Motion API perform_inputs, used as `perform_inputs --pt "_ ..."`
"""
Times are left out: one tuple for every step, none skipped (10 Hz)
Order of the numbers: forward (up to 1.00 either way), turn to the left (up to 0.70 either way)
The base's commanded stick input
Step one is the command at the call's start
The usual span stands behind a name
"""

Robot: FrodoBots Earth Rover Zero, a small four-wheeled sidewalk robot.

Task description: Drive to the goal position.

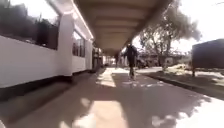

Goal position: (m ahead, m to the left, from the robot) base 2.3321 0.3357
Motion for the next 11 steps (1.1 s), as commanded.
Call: perform_inputs --pt "1.0 0.0" --pt "1.0 0.0" --pt "1.0 0.0" --pt "1.0 0.0" --pt "1.0 0.0" --pt "1.0 0.0" --pt "1.0 0.0" --pt "1.0 0.0" --pt "1.0 0.0" --pt "1.0 0.0" --pt "1.0 0.0"
